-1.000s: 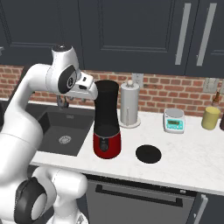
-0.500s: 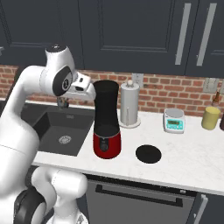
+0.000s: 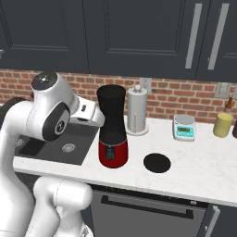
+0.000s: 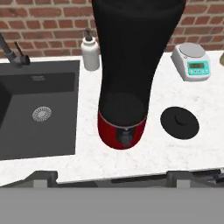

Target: Close the lid blender by securely placing the lid on top.

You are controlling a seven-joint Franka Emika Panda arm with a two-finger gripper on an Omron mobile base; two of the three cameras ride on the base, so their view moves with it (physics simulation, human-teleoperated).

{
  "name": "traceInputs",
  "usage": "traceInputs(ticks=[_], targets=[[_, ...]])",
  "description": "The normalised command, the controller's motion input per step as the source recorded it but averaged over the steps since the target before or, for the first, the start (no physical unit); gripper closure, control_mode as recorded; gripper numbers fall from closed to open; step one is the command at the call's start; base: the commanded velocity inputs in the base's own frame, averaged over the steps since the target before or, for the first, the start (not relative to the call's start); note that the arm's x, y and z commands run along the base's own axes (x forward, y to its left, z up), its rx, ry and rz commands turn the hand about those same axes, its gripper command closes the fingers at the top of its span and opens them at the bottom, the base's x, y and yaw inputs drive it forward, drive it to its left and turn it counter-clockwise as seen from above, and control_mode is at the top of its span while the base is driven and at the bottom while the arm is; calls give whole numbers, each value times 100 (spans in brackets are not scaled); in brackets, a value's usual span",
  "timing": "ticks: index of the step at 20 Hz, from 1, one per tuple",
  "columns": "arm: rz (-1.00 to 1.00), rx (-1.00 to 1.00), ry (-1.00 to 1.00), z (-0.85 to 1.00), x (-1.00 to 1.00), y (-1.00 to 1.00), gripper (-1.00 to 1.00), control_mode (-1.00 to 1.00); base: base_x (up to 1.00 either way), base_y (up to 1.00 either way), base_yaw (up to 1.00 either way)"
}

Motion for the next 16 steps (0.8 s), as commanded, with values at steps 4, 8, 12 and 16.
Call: traceInputs(ticks=[4,8,12,16], targets=[[-16,0,7,-40,-7,-100,-100,-100,0,0,0],[-25,1,13,-54,10,-100,-100,-100,0,0,0],[-37,0,23,-61,57,-100,-100,-100,0,0,0],[-38,0,26,-65,73,-100,-100,-100,0,0,0]])
